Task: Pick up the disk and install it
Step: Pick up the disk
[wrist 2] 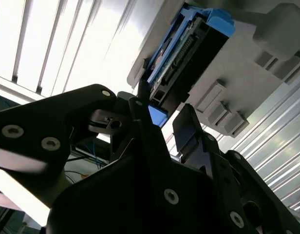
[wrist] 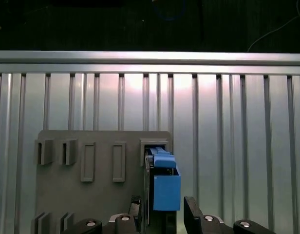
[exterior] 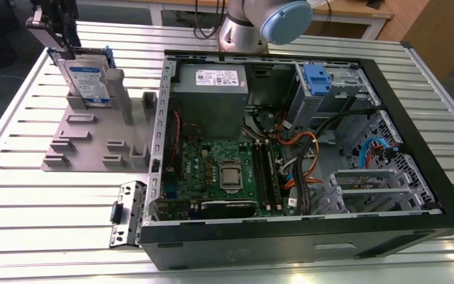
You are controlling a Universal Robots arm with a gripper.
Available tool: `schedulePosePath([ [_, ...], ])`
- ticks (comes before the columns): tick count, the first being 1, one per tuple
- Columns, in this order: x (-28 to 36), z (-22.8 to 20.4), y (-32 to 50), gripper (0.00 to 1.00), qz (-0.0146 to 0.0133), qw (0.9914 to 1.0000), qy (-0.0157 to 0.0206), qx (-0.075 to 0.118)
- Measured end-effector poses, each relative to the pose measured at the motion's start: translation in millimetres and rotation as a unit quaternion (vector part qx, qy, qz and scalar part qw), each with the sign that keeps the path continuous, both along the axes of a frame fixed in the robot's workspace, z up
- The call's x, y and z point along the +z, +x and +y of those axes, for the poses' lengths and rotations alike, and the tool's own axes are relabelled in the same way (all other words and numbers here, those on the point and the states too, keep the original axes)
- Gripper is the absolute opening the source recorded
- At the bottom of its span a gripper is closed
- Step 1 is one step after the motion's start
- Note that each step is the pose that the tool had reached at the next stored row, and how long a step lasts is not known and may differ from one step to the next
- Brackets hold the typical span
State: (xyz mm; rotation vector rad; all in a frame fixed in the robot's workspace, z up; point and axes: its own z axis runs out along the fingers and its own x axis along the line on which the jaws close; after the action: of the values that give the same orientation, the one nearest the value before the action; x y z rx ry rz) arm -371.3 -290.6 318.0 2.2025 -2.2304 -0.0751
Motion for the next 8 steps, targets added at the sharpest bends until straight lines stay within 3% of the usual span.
schedulePosePath([
  [8, -14.5, 0.3, 0.0, 0.47, 0.0001, 1.0, 0.0, 0.0],
])
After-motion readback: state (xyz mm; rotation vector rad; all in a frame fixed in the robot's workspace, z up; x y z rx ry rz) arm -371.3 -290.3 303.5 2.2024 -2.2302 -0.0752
